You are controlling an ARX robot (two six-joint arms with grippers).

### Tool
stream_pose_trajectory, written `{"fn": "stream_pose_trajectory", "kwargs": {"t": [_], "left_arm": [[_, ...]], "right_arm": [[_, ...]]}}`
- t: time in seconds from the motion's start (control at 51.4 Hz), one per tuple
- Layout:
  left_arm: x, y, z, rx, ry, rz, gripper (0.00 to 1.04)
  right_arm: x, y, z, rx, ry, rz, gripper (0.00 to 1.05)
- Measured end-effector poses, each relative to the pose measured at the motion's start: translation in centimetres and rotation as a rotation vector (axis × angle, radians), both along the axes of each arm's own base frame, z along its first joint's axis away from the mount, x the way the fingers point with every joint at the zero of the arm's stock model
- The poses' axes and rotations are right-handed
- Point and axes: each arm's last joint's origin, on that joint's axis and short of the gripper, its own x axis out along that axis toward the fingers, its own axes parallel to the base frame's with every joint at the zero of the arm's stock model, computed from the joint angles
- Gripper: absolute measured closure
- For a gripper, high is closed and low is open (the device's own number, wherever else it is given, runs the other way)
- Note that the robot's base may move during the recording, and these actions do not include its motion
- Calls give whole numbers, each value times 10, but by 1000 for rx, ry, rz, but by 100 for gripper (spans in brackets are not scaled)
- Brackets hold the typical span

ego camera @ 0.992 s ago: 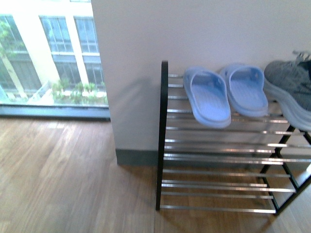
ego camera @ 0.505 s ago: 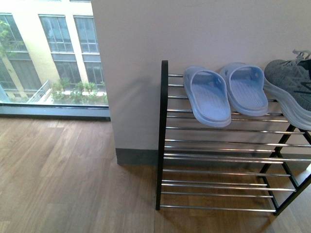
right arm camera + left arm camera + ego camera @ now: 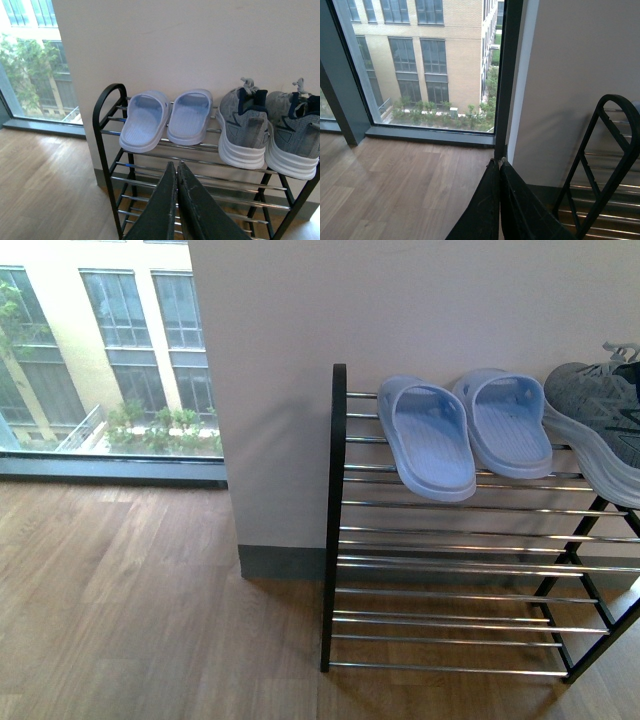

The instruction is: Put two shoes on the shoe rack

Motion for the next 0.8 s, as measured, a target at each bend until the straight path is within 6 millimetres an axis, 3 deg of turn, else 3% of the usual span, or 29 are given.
{"fn": "stream_pose_trajectory", "kwargs": {"t": [0.233,0.467,0.797], "left_arm": [[-9,0,4,0,-10,0,103],[-19,0,6,0,-18,0,103],[-26,0,6,0,-20,0,103]], "right_arm": [[0,0,0,1,0,0,60],[0,0,0,1,0,0,9],[0,0,0,2,0,0,9]]}}
